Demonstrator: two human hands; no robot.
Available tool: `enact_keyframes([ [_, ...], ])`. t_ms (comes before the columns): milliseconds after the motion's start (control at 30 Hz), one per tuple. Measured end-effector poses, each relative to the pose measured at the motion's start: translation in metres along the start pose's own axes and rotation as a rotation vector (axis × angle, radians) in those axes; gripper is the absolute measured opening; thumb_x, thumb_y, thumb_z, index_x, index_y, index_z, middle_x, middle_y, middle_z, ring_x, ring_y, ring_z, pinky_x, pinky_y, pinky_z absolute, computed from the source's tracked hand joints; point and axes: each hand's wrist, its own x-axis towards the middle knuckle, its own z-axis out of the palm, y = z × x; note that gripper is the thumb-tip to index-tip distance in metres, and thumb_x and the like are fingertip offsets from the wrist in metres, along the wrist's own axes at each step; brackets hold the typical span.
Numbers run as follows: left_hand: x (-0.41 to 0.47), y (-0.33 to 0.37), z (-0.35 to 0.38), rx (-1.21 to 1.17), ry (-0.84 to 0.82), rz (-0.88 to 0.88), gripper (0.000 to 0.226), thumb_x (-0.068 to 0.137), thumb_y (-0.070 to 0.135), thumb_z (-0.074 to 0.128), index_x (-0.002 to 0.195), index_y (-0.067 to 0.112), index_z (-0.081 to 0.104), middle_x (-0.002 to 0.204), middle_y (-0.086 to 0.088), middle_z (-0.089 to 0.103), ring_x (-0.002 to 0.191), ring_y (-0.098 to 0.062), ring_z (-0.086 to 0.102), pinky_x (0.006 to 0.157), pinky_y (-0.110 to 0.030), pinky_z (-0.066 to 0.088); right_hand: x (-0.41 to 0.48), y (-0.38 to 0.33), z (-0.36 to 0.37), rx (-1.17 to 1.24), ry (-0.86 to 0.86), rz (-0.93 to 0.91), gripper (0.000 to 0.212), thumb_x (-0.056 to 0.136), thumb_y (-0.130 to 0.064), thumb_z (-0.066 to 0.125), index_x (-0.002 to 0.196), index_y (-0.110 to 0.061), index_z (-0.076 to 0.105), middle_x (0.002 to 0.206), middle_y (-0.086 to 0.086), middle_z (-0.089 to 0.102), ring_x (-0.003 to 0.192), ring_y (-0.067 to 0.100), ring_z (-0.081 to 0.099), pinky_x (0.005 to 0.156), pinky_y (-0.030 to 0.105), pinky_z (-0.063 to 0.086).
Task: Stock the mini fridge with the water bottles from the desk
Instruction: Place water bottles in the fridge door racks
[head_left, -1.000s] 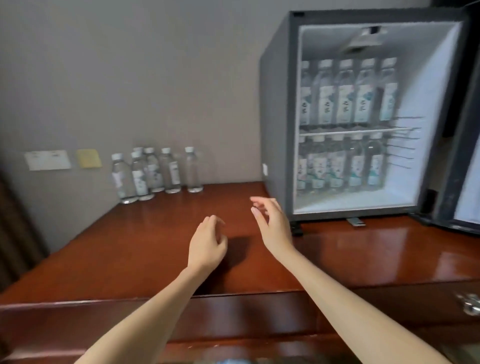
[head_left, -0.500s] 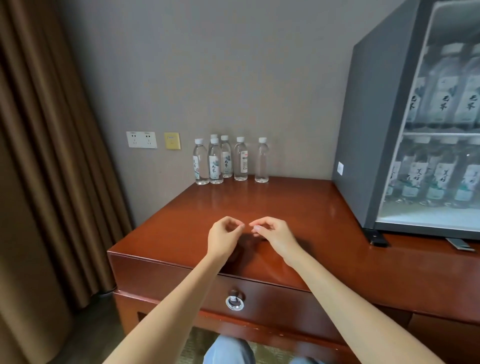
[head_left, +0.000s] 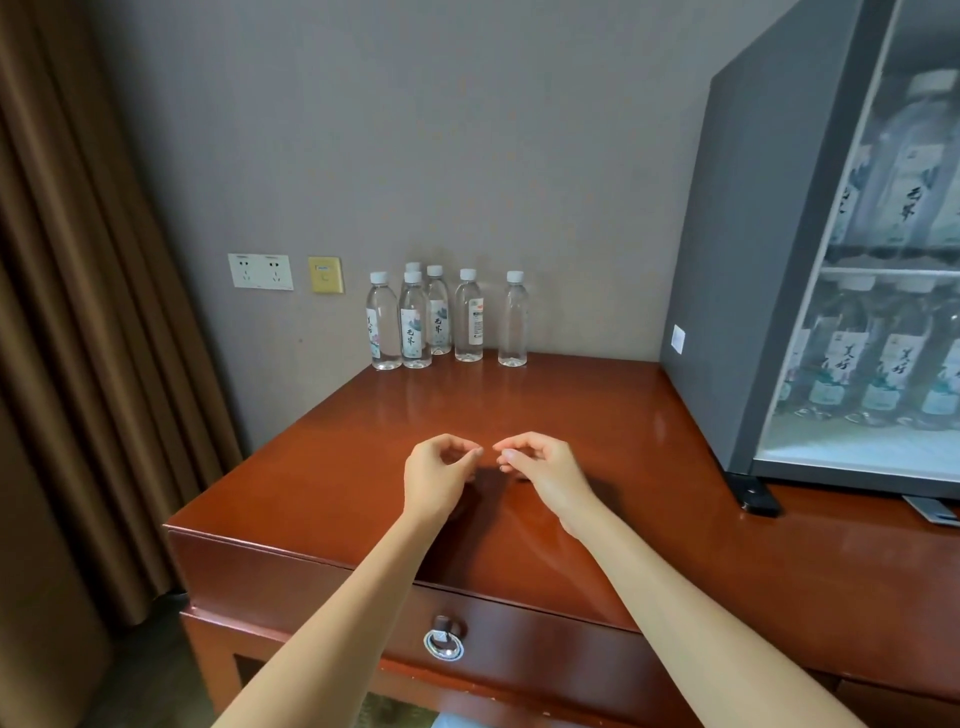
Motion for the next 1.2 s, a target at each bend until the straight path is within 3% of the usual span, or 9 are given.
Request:
enact_keyframes([
  [167,0.019,-0.001,0.013,-0.023,0.014,-0.018,0.012,0.085,0.019,0.071,0.073,0.021,0.07,0.067,0.0,0.071,0.062,-0.017,0.069,0.076,-0.042,0.059,0.023,0.006,-0.002,0.008,0.055,0.008,0.015,0.093,-0.008,0.058,0.102,-0.012,0.069,0.085,0.0,0.071,0.075,0.003,0.067,0.071,0.013,0.049],
  [333,0.049,-0.004,0.031,-0.042,0.097,-0.042,0.014,0.087,0.025,0.067,0.074,0.018,0.068,0.068,-0.002,0.069,0.07,-0.023,0.068,0.078,-0.041,0.056,0.054,0.017,-0.001,-0.033,0.236,0.032,0.028,0.091,-0.021,0.064,0.118,-0.022,0.058,0.09,-0.001,0.069,0.086,0.013,0.067,0.085,0.033,0.053],
  [400,0.062,-0.006,0.039,-0.045,0.123,-0.05,0.015,0.087,0.028,0.066,0.075,0.019,0.068,0.07,-0.001,0.069,0.073,-0.022,0.068,0.076,-0.039,0.055,0.069,0.021,0.0,-0.066,0.327,0.034,0.036,0.089,-0.027,0.066,0.123,-0.024,0.054,0.092,-0.005,0.067,0.087,0.011,0.064,0.086,0.035,0.052],
  [600,0.101,-0.01,0.059,-0.018,0.167,-0.016,0.009,0.086,0.026,0.064,0.077,0.024,0.068,0.07,0.009,0.065,0.069,-0.009,0.063,0.062,-0.019,0.043,0.116,0.03,0.001,-0.143,0.455,0.021,0.062,0.086,-0.037,0.069,0.139,-0.024,0.039,0.111,-0.008,0.058,0.093,0.011,0.062,0.088,0.039,0.051],
  [733,0.13,-0.014,0.074,0.003,0.171,0.006,0.002,0.086,0.025,0.065,0.085,0.026,0.067,0.076,0.014,0.063,0.073,0.003,0.057,0.059,-0.007,0.037,0.148,0.041,0.002,-0.123,0.522,-0.008,0.07,0.085,-0.037,0.07,0.143,-0.026,0.032,0.124,-0.007,0.05,0.103,0.01,0.058,0.085,0.032,0.046],
  [833,0.154,-0.018,0.086,-0.003,0.156,0.024,0.011,0.085,0.026,0.067,0.095,0.024,0.066,0.089,0.011,0.065,0.082,0.0,0.059,0.07,-0.015,0.041,0.179,0.048,-0.001,-0.082,0.518,0.003,0.07,0.085,-0.035,0.07,0.143,-0.024,0.033,0.129,-0.005,0.049,0.104,0.011,0.058,0.084,0.03,0.045],
  [1000,0.186,-0.027,0.103,0.031,0.123,0.044,0.023,0.082,0.029,0.069,0.105,0.023,0.064,0.103,0.006,0.064,0.092,-0.008,0.06,0.081,-0.025,0.044,0.234,0.061,-0.009,-0.009,0.498,0.015,0.074,0.085,-0.029,0.073,0.146,-0.022,0.032,0.137,0.002,0.048,0.107,0.013,0.057,0.097,0.038,0.048],
  [1200,0.221,-0.034,0.12,0.076,0.007,0.101,0.047,0.084,0.025,0.068,0.13,0.026,0.057,0.125,0.006,0.061,0.101,-0.009,0.06,0.09,-0.027,0.047,0.282,0.074,-0.011,0.015,0.418,-0.014,0.085,0.085,-0.03,0.071,0.153,-0.023,0.02,0.156,0.003,0.025,0.14,0.019,0.035,0.113,0.042,0.035],
])
